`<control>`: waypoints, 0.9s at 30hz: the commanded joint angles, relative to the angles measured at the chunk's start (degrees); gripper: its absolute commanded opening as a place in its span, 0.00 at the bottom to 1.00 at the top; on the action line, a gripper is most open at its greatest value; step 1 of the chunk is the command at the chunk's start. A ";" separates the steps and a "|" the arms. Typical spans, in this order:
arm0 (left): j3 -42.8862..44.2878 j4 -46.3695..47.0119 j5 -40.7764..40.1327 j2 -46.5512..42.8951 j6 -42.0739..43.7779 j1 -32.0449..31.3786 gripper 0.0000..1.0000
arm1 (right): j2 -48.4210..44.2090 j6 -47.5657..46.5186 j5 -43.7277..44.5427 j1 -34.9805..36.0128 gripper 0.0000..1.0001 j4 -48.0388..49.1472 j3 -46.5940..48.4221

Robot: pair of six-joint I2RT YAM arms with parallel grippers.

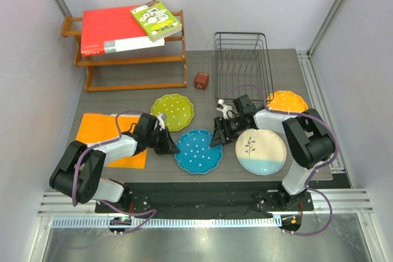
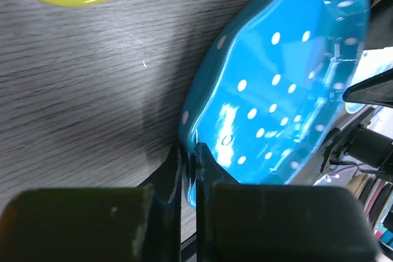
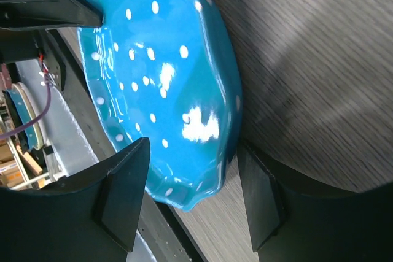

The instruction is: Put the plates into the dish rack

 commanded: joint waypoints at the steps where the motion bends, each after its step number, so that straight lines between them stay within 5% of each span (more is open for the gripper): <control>1: 0.07 1.71 2.36 -1.36 1.86 -0.09 0.00 | -0.14 2.37 1.30 1.79 0.65 2.94 -2.95; 7: -3.62 5.49 3.25 -6.55 2.20 -0.09 0.00 | -0.23 6.06 0.77 4.34 0.65 6.98 -4.36; 12: -3.88 4.53 1.49 -8.66 2.47 -0.09 0.00 | -0.06 6.59 0.33 4.61 0.46 7.25 -2.43; 19: -2.57 5.23 0.35 -7.87 3.53 -0.09 0.00 | 0.91 10.10 -4.33 5.48 0.43 11.03 -1.20; 22: -2.65 5.06 -0.35 -8.13 3.70 -0.09 0.00 | 0.65 11.07 -4.86 5.84 0.34 11.99 -0.85; 25: -2.57 3.39 -2.97 -9.27 4.49 -0.09 0.21 | -0.49 10.90 -5.91 5.83 0.05 11.74 -0.15; 27: -2.21 2.42 -4.91 -10.24 5.37 -0.09 0.37 | -1.11 8.02 -5.83 5.84 0.02 8.07 1.96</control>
